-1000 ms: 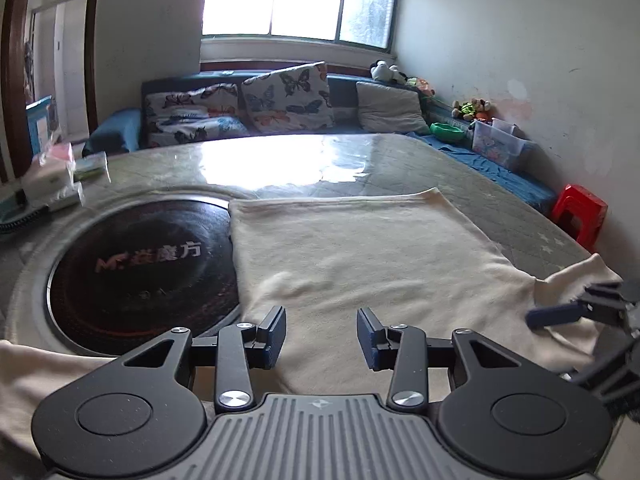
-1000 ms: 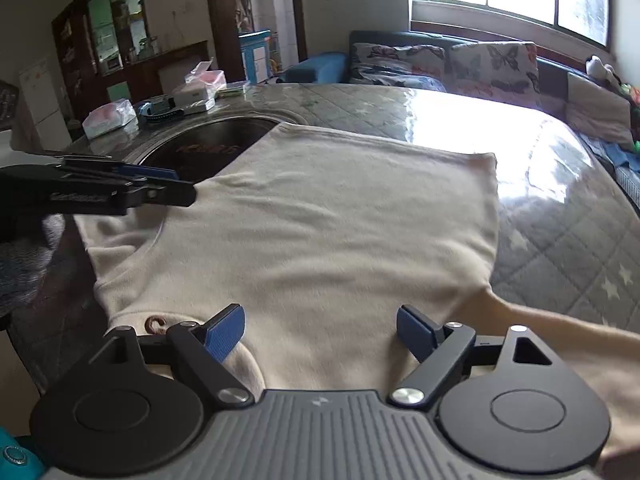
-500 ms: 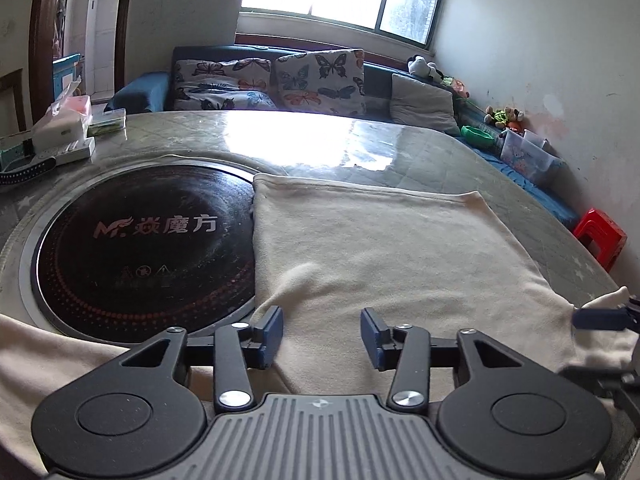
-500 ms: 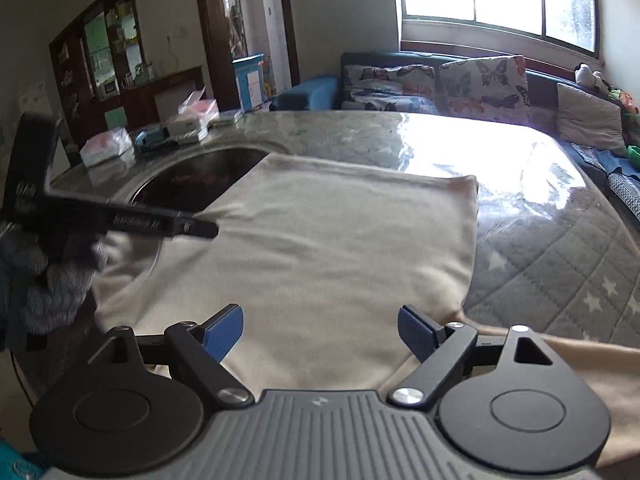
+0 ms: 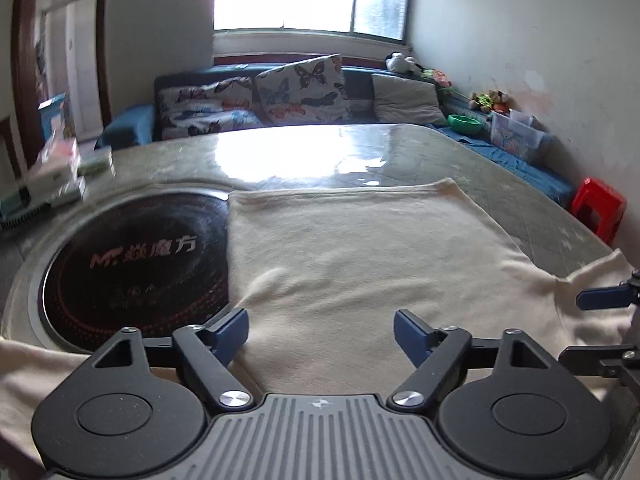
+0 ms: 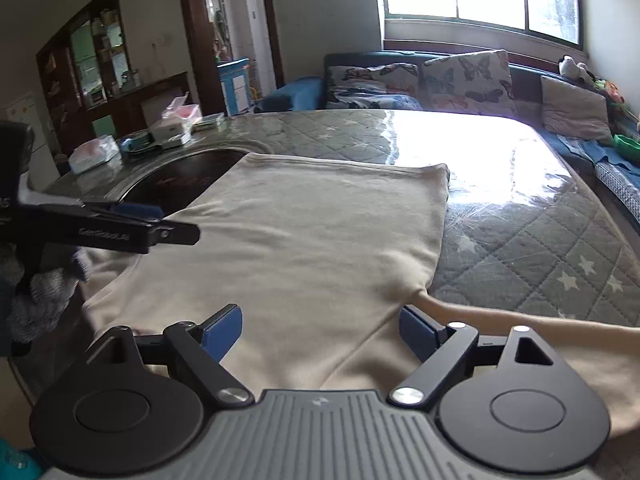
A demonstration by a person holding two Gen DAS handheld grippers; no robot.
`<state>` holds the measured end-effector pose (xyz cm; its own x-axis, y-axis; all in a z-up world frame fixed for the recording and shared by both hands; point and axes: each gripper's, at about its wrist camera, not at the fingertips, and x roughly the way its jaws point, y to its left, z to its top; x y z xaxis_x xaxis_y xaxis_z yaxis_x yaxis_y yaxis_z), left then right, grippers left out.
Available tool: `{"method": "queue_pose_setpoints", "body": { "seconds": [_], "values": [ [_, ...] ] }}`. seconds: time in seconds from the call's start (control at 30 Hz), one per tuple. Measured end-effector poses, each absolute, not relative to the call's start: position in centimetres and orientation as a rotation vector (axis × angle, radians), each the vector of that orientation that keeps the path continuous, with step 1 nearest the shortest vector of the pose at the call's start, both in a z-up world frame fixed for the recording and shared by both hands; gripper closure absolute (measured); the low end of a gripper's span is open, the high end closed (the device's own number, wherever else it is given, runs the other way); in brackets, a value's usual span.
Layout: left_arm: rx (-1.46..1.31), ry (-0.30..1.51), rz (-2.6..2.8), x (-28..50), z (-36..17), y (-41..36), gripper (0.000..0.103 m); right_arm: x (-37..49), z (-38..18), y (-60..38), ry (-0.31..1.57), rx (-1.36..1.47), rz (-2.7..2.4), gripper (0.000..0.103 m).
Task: Fold clothes
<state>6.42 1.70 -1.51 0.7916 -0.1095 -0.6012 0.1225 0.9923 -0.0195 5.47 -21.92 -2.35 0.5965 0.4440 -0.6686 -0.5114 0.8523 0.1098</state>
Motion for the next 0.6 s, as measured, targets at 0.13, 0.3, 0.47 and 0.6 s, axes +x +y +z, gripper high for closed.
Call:
{"method": "queue_pose_setpoints", "body": {
  "seconds": [0.13,0.3,0.47,0.6],
  "values": [
    [0.106,0.631,-0.152,5.5,-1.8,-0.2,0.017,4.3,-2.4,-23.1,0.751,-0.096,0.544,0.015],
    [0.14,0.627,-0.166,5.5,-1.7,-1.2,0.017,3.4,-2.2,-25.5,0.754,-0.053,0.494,0.015],
    [0.166,0.619,-0.199,5.6,-1.4,-3.0,0.017,3.5,-1.9,-29.4,0.727,0.048,0.374,0.016],
    [0.209,0.615,-0.243,5.3,-1.5,-5.1,0.015,3.8,-2.6,-31.6,0.73,0.085,0.288,0.018]
  ]
}}
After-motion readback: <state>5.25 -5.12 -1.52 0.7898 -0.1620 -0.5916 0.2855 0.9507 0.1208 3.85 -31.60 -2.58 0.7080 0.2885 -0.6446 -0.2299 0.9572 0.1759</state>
